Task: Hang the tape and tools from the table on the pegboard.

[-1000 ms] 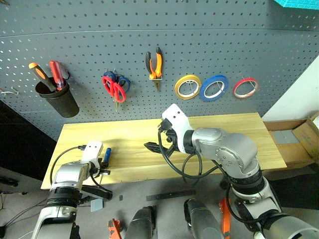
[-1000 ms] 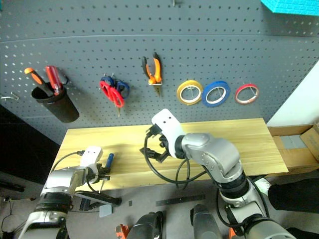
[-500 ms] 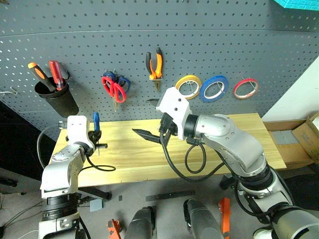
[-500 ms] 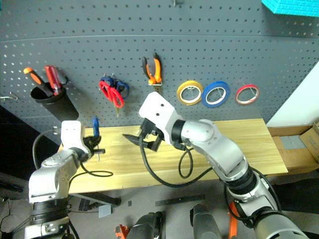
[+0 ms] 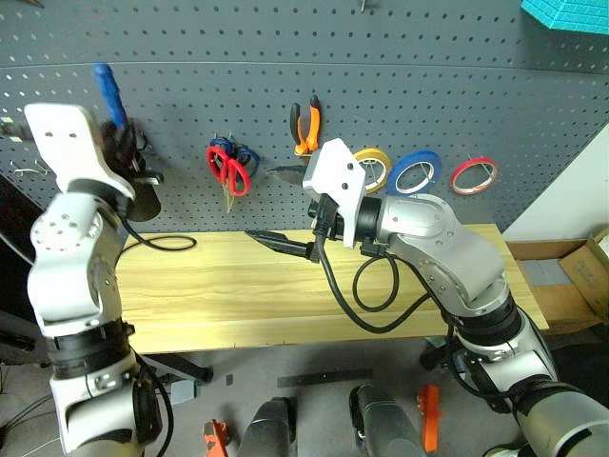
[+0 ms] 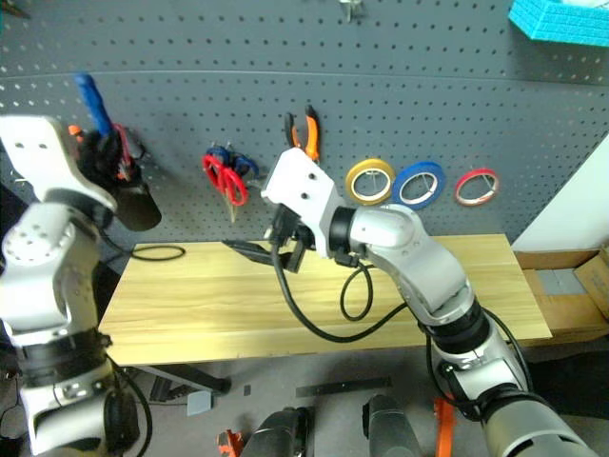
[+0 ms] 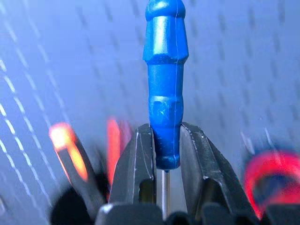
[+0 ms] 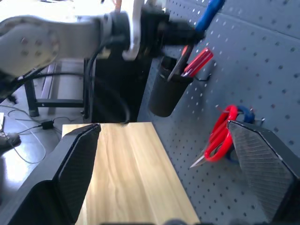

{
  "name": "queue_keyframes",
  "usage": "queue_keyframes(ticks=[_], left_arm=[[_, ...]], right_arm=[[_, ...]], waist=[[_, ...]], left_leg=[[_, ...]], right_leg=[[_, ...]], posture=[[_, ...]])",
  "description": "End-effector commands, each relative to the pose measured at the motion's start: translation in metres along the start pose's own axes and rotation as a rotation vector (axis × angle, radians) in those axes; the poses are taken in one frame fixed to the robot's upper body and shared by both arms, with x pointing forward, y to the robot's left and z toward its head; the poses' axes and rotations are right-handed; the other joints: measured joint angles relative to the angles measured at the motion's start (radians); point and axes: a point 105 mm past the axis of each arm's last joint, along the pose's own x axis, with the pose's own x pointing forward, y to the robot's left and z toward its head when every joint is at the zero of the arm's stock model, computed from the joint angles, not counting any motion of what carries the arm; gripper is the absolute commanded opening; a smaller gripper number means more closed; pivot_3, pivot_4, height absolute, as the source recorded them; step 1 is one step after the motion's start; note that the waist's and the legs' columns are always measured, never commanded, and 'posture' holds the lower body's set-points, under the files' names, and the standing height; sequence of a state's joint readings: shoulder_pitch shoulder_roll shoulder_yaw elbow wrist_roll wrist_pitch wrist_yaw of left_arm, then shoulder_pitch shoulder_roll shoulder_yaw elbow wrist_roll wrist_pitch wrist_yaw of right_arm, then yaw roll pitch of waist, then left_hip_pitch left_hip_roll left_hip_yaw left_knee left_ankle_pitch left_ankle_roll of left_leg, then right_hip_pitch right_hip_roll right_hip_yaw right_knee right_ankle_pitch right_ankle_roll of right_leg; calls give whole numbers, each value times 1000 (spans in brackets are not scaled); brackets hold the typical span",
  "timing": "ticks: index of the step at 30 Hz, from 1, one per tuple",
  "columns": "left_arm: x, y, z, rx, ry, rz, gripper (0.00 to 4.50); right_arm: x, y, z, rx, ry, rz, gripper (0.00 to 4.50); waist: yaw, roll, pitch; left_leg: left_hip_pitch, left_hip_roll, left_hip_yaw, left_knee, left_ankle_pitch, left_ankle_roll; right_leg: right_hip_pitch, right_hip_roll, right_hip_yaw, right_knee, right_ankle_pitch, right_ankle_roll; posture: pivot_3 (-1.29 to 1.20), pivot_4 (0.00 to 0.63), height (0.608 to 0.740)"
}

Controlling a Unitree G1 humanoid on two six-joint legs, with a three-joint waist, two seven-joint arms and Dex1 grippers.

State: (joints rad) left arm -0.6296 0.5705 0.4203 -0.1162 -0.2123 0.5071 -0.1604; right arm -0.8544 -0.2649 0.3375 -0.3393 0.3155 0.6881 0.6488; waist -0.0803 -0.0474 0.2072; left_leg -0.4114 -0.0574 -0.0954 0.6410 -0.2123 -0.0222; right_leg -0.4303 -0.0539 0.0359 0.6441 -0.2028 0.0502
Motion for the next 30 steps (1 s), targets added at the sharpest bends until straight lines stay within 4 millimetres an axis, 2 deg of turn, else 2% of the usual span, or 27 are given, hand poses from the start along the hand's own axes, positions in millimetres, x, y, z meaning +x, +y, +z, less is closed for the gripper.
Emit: queue_keyframes(ticks=[1, 5, 9, 19, 26, 30], left_arm=[[11, 31, 31, 3, -109, 100, 399], [21, 50, 34, 12, -132, 136, 399], [31, 59, 21, 28, -118, 161, 399], [46, 45, -22, -39, -46, 152, 399], [40, 39, -29, -27, -52, 164, 399], [31, 39, -26, -39, -82, 179, 1686]], right_arm=[[-1, -13, 16, -40, -45, -43, 4500], [2, -25, 21, -34, -58, -89, 4500], [8, -33, 27, -33, -72, -125, 4500], [12, -33, 30, -30, -84, -122, 4500], [10, -30, 28, -22, -76, -115, 4500], [10, -29, 28, -21, -74, -113, 4500]], waist=[[-2, 0, -1], [-3, 0, -1], [-3, 0, -4], [-3, -2, -7], [-7, -1, -9], [-9, -2, -10]], left_leg=[[0, 0, 0, 0, 0, 0], [0, 0, 0, 0, 0, 0], [0, 0, 0, 0, 0, 0], [-5, 0, 0, 1, 0, 0], [-6, 0, 0, 2, 0, 0], [-6, 0, 1, 2, 0, 0]], right_leg=[[0, 0, 0, 1, 0, 0], [-1, 0, 0, 1, 0, -1], [-2, 0, 1, 2, 1, -1], [-8, -1, 1, 4, 2, -2], [-8, -1, 1, 4, 3, -1], [-9, -1, 2, 4, 3, -1]], posture=[[-76, 98, 740], [-85, 100, 740], [-87, 100, 740], [-98, 105, 740], [-108, 106, 740], [-106, 103, 740]])
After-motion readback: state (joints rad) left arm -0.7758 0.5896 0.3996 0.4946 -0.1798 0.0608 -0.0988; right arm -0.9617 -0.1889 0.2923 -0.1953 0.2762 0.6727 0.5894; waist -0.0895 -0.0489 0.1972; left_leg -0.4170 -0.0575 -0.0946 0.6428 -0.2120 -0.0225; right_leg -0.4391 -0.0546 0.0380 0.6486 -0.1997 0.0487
